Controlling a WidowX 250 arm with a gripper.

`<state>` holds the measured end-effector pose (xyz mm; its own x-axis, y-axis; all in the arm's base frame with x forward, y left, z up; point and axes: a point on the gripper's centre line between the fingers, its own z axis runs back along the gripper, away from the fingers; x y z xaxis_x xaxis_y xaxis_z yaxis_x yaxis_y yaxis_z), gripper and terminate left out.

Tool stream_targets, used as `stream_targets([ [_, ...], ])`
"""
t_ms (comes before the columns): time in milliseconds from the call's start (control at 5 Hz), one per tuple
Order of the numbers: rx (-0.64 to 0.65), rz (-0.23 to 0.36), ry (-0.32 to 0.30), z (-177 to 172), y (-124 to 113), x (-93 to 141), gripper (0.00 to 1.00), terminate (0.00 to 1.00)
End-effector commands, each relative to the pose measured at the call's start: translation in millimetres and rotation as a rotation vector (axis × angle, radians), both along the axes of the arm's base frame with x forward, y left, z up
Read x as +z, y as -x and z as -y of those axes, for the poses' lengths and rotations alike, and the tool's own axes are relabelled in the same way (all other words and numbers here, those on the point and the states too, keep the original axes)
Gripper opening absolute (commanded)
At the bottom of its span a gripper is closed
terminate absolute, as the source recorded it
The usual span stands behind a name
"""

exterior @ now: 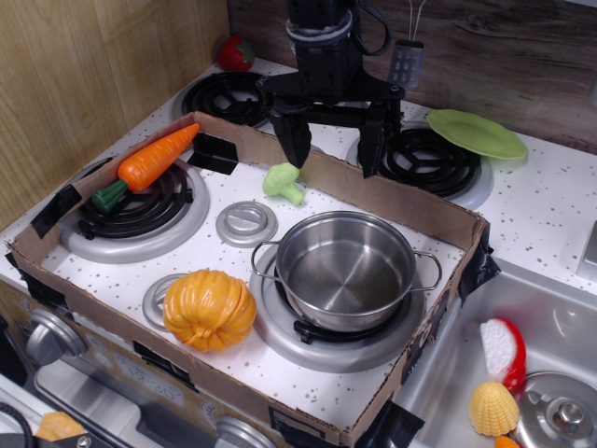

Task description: Put broccoli in pot

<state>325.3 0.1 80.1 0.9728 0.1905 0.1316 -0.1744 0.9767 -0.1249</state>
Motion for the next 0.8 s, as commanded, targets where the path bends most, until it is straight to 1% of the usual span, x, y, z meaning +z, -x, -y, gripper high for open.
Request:
stream_targets([
  [0, -0.058, 0.07, -0.051, -31, -18, 8, 1.0, 0.0],
  [200, -0.064, 0.071, -0.059, -52, -22, 3, 1.0, 0.0],
  [400, -0.077, 0.068, -0.075, -65, -30, -6, 1.0, 0.0],
  [600, -0.112, 0.055, -0.064, -66, -40, -19, 1.0, 0.0],
])
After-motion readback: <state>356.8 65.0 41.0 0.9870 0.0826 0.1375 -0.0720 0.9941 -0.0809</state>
